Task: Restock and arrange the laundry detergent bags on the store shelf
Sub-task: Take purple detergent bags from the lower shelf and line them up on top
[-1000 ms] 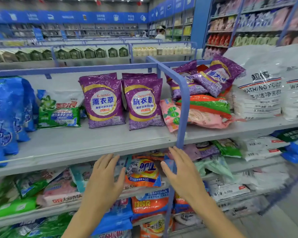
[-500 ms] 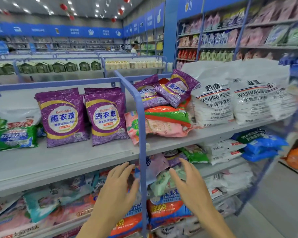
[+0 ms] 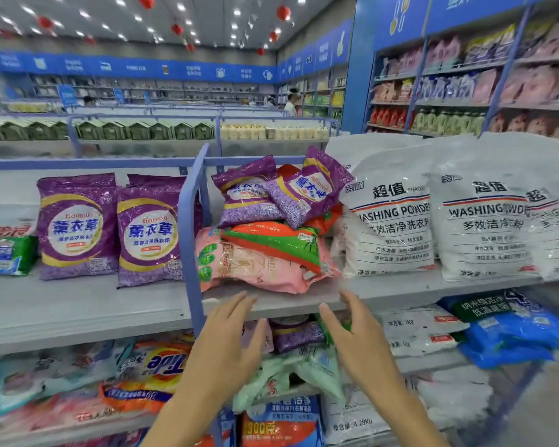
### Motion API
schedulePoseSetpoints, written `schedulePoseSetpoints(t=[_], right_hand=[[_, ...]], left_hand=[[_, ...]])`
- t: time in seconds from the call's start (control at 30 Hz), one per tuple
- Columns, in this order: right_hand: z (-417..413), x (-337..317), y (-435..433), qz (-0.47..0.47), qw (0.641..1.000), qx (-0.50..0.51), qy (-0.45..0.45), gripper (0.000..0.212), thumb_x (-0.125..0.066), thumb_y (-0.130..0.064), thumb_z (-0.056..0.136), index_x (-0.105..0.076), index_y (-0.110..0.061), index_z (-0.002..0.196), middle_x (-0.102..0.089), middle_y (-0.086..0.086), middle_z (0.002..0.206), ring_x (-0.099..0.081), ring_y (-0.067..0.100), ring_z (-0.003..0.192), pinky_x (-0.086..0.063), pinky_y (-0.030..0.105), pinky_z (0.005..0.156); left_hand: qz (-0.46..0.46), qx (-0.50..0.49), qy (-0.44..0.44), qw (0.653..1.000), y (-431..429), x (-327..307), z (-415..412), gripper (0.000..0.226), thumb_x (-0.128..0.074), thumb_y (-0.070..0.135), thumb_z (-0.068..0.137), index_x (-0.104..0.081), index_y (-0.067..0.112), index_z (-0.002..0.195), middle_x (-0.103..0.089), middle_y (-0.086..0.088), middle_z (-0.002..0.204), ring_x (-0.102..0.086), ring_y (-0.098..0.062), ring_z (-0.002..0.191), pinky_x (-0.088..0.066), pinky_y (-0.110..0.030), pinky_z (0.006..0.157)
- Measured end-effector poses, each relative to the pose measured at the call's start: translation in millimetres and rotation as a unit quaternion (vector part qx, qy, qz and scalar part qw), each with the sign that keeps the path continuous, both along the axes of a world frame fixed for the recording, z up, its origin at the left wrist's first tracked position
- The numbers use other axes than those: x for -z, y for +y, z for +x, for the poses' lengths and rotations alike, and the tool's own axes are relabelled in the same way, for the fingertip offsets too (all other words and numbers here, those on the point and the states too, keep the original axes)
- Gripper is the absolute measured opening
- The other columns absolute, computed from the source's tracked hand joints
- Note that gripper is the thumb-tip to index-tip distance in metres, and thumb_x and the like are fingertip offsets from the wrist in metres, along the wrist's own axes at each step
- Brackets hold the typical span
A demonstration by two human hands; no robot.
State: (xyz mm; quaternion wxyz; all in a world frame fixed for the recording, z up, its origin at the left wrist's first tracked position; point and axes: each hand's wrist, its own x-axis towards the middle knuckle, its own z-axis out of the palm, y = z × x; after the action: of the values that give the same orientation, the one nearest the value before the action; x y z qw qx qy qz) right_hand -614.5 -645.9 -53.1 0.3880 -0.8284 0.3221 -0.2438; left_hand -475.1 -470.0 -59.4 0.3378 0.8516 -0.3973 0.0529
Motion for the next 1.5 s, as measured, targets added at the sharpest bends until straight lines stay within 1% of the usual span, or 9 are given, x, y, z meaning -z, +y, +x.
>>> schedulePoseSetpoints(t=[0.17,0.33,0.6,0.77,0.87,1.07,1.27,1.43,1.5], right_hand=[[27,-21,-39,0.082,0.993,-0.014,-0.088,0.057,-0.055,-0.061,0.096,-0.043,-0.036,0.146,-0.052,-0.017,0.144,-0.054,0.001,0.122,-0.047,0.04,0.107],[73,-46,-75,0.114,0.984,-0.01,-0.139,0.043,-0.056,-0.053,0.1,-0.046,-0.034,0.136,-0.055,-0.027,0.115,-0.055,-0.009,0.107,-0.04,0.016,0.08],[145,-53,-125,0.161,0.978,0.021,-0.134,0.069,-0.06,-0.068,0.087,-0.049,-0.026,0.14,-0.062,-0.014,0.126,-0.062,0.01,0.114,-0.046,0.04,0.105],[186,-49,-150,0.234,0.958,0.003,-0.167,0.063,-0.068,-0.075,0.071,-0.065,-0.033,0.119,-0.077,-0.014,0.108,-0.072,0.016,0.104,-0.053,0.052,0.1],[204,-57,-160,0.253,0.944,0.023,-0.209,0.067,-0.075,-0.071,0.07,-0.067,-0.029,0.122,-0.077,-0.012,0.11,-0.073,0.016,0.105,-0.054,0.048,0.1],[226,-67,-172,0.326,0.898,0.031,-0.295,0.072,-0.093,-0.044,0.06,-0.066,-0.017,0.121,-0.079,0.001,0.108,-0.076,0.022,0.099,-0.058,0.049,0.096],[218,-72,-174,0.399,0.845,-0.049,-0.351,0.05,-0.078,-0.001,0.083,-0.061,-0.009,0.13,-0.076,0.015,0.116,-0.073,0.035,0.107,-0.057,0.055,0.097],[200,-88,-162,0.422,0.832,-0.115,-0.343,0.049,-0.065,0.009,0.085,-0.061,-0.009,0.131,-0.076,0.017,0.115,-0.074,0.035,0.104,-0.064,0.039,0.077],[198,-90,-153,0.404,0.841,-0.121,-0.34,0.047,-0.064,0.009,0.087,-0.063,-0.01,0.129,-0.076,0.017,0.115,-0.074,0.036,0.104,-0.064,0.042,0.081]], left_hand=[[-0.034,-0.02,-0.032,0.999,-38,-24,30,0.054,-0.055,0.044,0.1,-0.047,0.023,0.149,-0.046,0.011,0.151,-0.036,-0.011,0.145,-0.029,-0.029,0.118],[-0.08,-0.036,-0.047,0.995,-94,-60,75,0.056,-0.056,0.045,0.098,-0.053,0.014,0.144,-0.057,-0.003,0.144,-0.05,-0.02,0.134,-0.035,-0.033,0.112],[-0.093,-0.042,-0.015,0.995,-173,-94,139,0.058,-0.054,0.043,0.1,-0.046,0.011,0.148,-0.055,-0.007,0.146,-0.049,-0.025,0.134,-0.037,-0.038,0.111],[-0.081,-0.088,0.008,0.993,-201,-104,174,0.06,-0.049,0.055,0.098,-0.048,0.01,0.138,-0.067,-0.012,0.113,-0.057,-0.04,0.118,-0.048,-0.048,0.094],[-0.056,-0.091,0.046,0.993,-220,-109,191,0.077,-0.048,0.06,0.097,-0.035,0.009,0.154,-0.061,-0.018,0.137,-0.052,-0.038,0.13,-0.043,-0.052,0.108],[-0.09,-0.102,0.106,0.985,-233,-116,195,0.067,-0.07,0.049,0.09,-0.05,0.009,0.14,-0.056,-0.01,0.14,-0.052,-0.029,0.127,-0.043,-0.042,0.101],[-0.229,-0.084,0.31,0.919,-201,-130,185,0.077,-0.099,0.027,0.057,-0.062,0.018,0.124,-0.066,-0.004,0.116,-0.068,-0.024,0.103,-0.057,-0.043,0.09],[-0.129,-0.02,0.413,0.901,-168,-138,168,0.058,-0.099,0.048,0.047,-0.079,0.02,0.094,-0.078,-0.006,0.106,-0.074,-0.03,0.102,-0.059,-0.048,0.093],[-0.113,-0.009,0.418,0.901,-160,-138,165,0.079,-0.098,0.053,0.046,-0.074,0.014,0.11,-0.077,-0.007,0.112,-0.073,-0.03,0.106,-0.055,-0.05,0.099]])
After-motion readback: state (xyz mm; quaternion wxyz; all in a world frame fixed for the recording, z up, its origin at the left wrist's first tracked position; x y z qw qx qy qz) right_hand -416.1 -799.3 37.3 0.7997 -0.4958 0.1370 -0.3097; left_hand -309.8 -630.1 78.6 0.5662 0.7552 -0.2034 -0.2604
